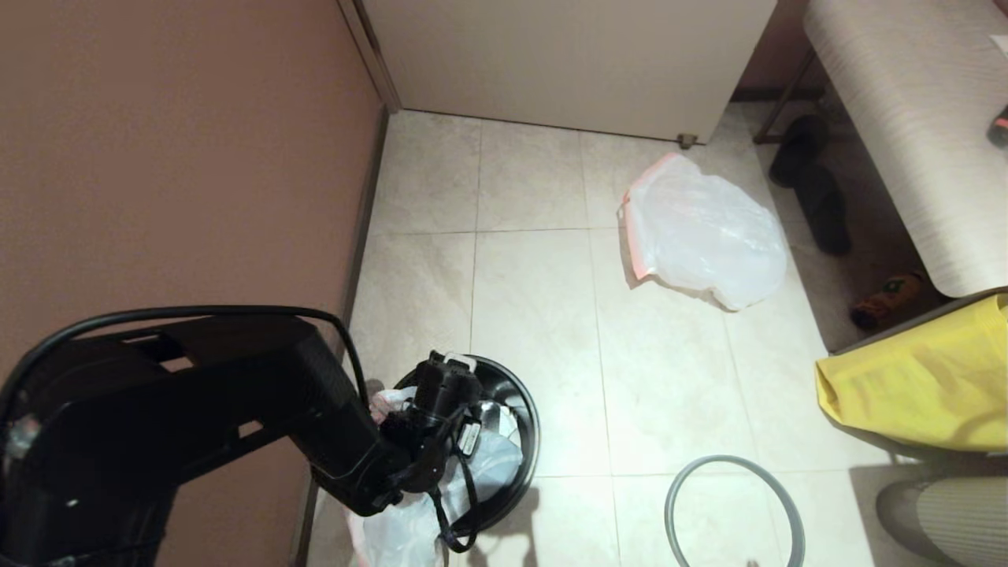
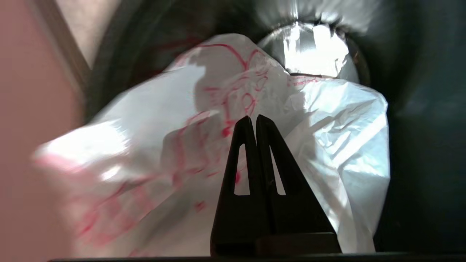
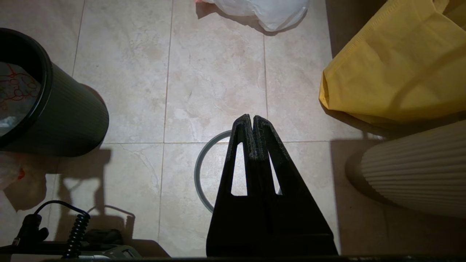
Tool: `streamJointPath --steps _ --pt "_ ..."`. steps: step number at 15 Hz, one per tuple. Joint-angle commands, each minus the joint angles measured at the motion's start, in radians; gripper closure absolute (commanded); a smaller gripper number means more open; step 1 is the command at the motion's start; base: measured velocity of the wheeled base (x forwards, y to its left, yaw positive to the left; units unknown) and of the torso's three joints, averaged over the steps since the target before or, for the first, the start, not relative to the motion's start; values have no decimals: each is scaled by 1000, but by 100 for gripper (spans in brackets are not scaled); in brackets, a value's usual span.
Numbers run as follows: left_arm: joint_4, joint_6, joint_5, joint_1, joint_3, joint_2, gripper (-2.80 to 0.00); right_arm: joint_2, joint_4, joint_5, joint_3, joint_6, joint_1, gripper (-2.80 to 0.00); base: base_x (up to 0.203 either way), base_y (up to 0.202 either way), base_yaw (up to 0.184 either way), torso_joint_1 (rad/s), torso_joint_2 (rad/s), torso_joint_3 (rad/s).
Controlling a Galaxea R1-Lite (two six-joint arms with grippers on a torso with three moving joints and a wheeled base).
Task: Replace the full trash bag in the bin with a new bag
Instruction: Put the new garbage bag on the trash can
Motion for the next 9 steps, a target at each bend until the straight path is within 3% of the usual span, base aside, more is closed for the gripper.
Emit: streamJointPath --steps 1,5,9 --pt "2 -19 19 -32 106 -148 0 1 0 0 0 -1 0 0 0 0 0 0 0 0" --pt "8 -139 44 -63 318 -290 0 1 0 0 0 0 0 0 0 0 0 0 0 0" --pt "8 -208 45 -97 358 -343 0 1 0 0 0 0 0 0 0 0 0 0 0 0"
